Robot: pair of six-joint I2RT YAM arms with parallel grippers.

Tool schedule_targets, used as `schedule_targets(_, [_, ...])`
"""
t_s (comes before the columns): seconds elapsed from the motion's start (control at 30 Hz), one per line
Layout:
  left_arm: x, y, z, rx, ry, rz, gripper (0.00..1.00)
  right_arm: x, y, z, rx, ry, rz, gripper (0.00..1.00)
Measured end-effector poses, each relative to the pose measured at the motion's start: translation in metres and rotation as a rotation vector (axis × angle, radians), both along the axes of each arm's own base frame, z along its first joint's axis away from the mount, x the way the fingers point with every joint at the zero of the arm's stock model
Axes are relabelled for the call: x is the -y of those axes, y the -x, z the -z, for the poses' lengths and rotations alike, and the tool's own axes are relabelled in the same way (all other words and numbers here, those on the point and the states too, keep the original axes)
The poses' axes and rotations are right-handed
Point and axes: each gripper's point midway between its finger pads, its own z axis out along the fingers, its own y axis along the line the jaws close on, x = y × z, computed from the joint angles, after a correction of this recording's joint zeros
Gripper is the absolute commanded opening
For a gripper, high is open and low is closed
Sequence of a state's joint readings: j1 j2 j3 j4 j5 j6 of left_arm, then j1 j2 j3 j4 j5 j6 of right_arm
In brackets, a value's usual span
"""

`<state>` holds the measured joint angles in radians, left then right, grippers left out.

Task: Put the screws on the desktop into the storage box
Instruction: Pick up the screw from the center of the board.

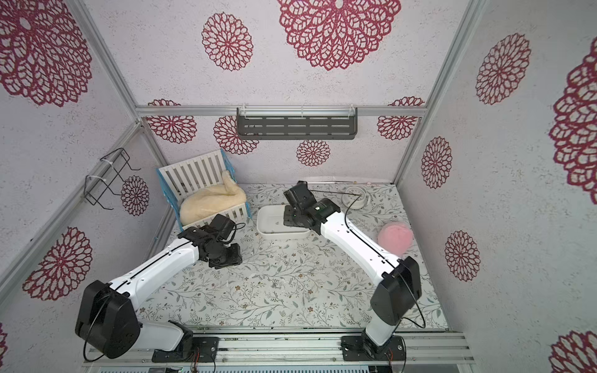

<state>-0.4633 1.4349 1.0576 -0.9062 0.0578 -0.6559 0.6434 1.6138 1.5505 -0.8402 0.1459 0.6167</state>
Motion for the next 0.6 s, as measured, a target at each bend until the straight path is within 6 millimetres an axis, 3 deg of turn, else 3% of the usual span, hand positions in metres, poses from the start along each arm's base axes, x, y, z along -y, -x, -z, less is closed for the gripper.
schedule_targets(0.13, [0.021,-0.001,0.015,-0.028,-0.035,0.056,0.47,0.034,0.034,0.042,-0.091,0.049,0.042,0.36])
schedule_targets(0.23, [0.034,-0.003,0.029,-0.057,-0.061,0.080,0.46,0.052,0.054,0.057,-0.125,0.057,0.069,0.36])
schedule_targets(0.37, [0.042,-0.006,0.037,-0.071,-0.078,0.087,0.44,0.066,0.067,0.053,-0.113,0.035,0.084,0.36])
schedule_targets(0.6, [0.050,-0.012,0.045,-0.078,-0.083,0.076,0.42,0.071,0.070,0.052,-0.101,0.014,0.092,0.36])
